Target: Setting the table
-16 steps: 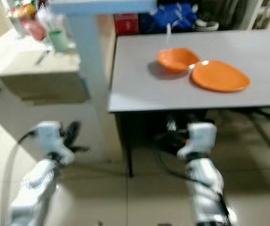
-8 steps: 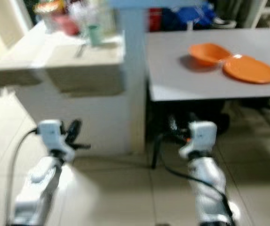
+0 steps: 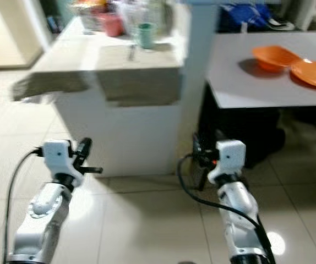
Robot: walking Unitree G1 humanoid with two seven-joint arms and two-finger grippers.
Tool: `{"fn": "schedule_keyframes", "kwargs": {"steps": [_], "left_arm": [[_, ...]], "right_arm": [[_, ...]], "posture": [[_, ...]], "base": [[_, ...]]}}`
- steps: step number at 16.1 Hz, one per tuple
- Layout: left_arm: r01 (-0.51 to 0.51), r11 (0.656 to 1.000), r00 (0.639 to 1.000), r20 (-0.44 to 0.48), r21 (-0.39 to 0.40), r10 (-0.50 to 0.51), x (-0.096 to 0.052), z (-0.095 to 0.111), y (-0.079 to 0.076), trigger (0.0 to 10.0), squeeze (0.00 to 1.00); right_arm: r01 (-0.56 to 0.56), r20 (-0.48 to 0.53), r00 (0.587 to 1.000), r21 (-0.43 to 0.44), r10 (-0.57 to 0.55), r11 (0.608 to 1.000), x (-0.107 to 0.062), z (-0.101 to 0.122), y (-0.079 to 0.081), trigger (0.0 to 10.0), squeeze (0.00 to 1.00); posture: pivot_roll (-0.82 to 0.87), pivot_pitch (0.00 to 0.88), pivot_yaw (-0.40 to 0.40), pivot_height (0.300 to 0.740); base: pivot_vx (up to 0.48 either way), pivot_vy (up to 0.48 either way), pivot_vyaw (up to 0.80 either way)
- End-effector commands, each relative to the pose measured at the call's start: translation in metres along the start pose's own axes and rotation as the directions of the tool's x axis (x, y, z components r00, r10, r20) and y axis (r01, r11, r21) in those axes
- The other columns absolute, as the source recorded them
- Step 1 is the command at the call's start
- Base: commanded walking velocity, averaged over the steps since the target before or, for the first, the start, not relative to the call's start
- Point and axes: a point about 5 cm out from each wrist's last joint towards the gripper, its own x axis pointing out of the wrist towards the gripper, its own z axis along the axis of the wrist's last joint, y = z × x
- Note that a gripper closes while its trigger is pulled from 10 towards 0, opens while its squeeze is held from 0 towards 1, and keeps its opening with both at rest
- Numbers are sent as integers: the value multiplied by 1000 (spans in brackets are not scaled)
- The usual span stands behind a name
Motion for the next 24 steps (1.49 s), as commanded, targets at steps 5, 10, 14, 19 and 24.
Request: {"fn": "schedule_keyframes", "kwargs": {"steps": [5,10,14,19,24], "left_arm": [[30,999,999,14,11,-30,2,3,-10,10000,0],[72,996,997,38,51,-74,5,9,-15,10000,0],[56,994,997,44,96,-61,7,11,-13,10000,0],[24,994,999,21,103,-26,10,9,-11,10000,1000],[13,995,1000,-3,94,-13,9,5,-9,10000,1000]], "right_arm": [[22,52,998,-81,-18,996,5,10,-7,10000,0],[81,7,997,-148,-81,986,16,6,-8,10000,0],[68,10,998,-160,-67,985,17,4,-5,10000,0],[55,-2,998,-162,-56,985,17,0,0,10000,0],[53,-3,998,-167,-55,984,16,0,-1,10000,0]], "posture": [[-234,0,65,740],[-229,0,77,740],[-226,0,81,740],[-229,0,82,740],[-231,0,81,740]], "base": [[296,378,0],[310,367,0],[324,354,0],[0,0,0],[0,0,0]]}}
